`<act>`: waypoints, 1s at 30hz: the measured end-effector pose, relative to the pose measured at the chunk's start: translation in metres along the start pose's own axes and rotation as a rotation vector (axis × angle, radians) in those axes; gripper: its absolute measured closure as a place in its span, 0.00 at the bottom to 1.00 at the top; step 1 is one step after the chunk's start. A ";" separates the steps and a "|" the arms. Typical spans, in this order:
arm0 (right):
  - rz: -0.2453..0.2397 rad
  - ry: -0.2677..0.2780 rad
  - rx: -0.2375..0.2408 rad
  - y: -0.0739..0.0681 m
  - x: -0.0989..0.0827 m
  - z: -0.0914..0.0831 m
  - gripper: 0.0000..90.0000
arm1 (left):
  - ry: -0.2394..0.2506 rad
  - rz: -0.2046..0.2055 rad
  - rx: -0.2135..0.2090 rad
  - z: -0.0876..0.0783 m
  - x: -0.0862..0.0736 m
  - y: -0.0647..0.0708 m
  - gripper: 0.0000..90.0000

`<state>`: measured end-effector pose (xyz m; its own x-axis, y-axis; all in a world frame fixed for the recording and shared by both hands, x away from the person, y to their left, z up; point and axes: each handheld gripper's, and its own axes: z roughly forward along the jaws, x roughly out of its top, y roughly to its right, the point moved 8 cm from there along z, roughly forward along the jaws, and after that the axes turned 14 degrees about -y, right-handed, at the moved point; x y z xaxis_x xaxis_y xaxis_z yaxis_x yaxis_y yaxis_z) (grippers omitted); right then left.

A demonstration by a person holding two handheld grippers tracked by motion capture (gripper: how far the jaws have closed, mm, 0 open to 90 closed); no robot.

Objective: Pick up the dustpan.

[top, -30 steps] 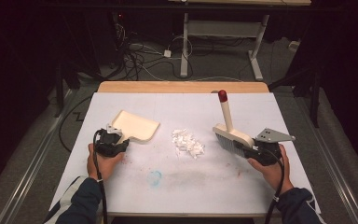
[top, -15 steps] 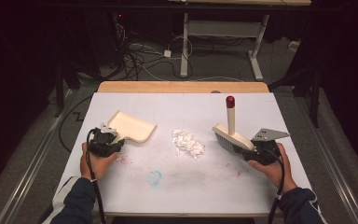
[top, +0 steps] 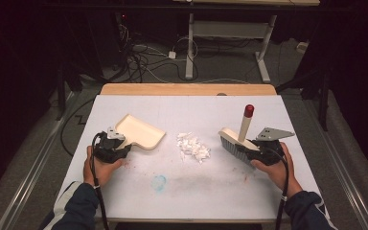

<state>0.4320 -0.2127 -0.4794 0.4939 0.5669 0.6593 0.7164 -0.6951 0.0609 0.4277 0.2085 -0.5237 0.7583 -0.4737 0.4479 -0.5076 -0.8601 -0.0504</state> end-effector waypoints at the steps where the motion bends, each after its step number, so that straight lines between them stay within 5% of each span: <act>1: 0.003 0.005 -0.005 0.000 0.000 0.000 0.75 | -0.001 0.015 -0.001 -0.002 -0.001 0.002 0.71; 11: 0.050 0.076 -0.075 0.004 0.011 -0.002 0.75 | -0.043 0.156 -0.055 -0.021 -0.017 0.019 0.71; 19: 0.091 0.106 -0.142 -0.001 0.029 0.015 0.75 | -0.097 0.275 -0.112 -0.033 -0.033 0.038 0.71; 30: 0.109 0.122 -0.148 -0.014 0.053 0.044 0.75 | -0.120 0.343 -0.159 -0.036 -0.035 0.056 0.71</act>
<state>0.4700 -0.1534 -0.4779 0.4947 0.4339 0.7530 0.5774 -0.8117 0.0883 0.3576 0.1835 -0.5102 0.5711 -0.7556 0.3207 -0.7897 -0.6124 -0.0365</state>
